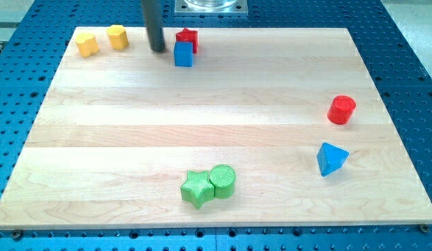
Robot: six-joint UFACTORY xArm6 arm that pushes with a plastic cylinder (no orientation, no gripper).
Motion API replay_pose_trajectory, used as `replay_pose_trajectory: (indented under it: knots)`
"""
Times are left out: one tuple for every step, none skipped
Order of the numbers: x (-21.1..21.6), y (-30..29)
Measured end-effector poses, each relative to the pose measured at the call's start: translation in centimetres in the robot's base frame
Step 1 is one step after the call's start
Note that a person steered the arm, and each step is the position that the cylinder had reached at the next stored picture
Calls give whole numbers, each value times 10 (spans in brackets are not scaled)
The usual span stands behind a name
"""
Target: Put the red star into the red circle
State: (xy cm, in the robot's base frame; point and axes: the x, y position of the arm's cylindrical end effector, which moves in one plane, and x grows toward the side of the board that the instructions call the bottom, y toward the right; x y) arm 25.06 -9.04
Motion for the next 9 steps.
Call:
replay_pose_trajectory:
  knots:
    - [-29, 15]
    - [-33, 28]
    - [11, 85]
    - [71, 143]
    - [90, 172]
    - [107, 197]
    - [153, 240]
    - [145, 197]
    - [165, 200]
